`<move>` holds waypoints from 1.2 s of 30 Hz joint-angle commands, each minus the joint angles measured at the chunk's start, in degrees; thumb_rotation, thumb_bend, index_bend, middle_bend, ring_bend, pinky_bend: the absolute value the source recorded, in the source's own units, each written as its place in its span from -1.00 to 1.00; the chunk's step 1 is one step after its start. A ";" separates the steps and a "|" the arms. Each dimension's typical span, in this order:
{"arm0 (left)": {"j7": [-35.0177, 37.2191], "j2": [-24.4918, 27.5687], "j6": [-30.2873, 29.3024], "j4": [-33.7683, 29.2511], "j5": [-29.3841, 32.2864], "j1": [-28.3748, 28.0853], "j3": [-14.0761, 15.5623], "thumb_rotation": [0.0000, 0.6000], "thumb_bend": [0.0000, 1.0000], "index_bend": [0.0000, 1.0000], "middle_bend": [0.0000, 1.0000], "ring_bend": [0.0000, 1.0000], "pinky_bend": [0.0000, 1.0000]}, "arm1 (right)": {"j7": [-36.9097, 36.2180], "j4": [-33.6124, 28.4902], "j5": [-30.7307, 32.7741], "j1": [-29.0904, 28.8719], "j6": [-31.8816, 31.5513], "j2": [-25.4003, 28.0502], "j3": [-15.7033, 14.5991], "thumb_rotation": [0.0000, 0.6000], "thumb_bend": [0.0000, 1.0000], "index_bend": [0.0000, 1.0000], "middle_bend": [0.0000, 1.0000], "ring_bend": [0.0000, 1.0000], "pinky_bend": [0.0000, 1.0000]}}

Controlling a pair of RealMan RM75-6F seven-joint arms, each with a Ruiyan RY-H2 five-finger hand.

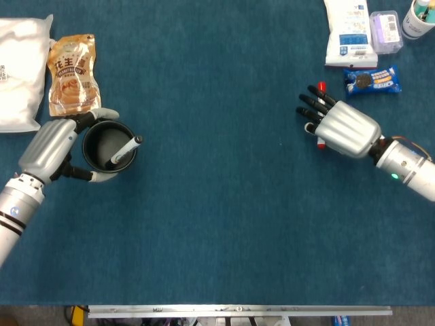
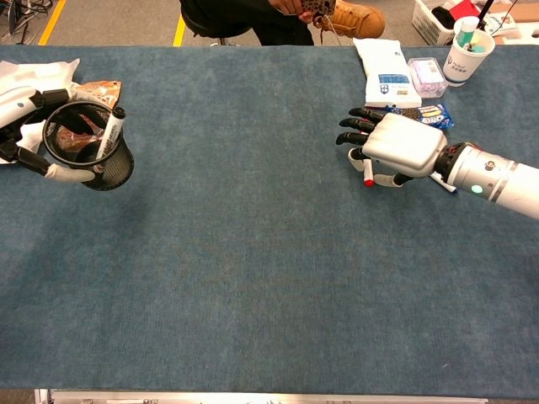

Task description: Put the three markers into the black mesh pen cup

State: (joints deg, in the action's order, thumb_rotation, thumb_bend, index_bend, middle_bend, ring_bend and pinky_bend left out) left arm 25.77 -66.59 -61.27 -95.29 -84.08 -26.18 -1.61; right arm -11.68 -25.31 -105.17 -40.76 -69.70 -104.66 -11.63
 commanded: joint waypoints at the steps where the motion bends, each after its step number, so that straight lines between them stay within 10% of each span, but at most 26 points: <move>1: 0.03 0.01 -0.02 0.00 0.03 0.03 -0.01 1.00 -0.73 -0.57 -0.23 -0.31 -0.45 | -0.09 0.06 0.03 0.00 0.02 -0.08 -0.03 1.00 -0.45 0.05 -0.54 -0.86 -0.92; 17: 1.10 0.16 0.54 -0.03 0.35 -0.46 -0.68 1.00 -0.73 -0.59 -0.23 -0.31 -0.45 | -2.90 -7.58 3.29 -0.71 -5.41 2.63 4.49 1.00 -0.41 0.27 -0.42 -0.79 -0.92; 36: -0.38 -3.05 5.98 -1.28 1.91 -4.65 -2.30 1.00 -0.73 -0.59 -0.23 -0.31 -0.45 | -7.47 -63.21 17.73 -4.97 -1.74 17.22 21.66 1.00 -0.41 0.31 -0.38 -0.79 -0.92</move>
State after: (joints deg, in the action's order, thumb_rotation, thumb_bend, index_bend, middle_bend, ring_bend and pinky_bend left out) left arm 25.68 -69.43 -55.59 -96.37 -82.17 -30.55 -3.83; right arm -17.83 -83.18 -90.94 -44.53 -73.58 -89.48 6.42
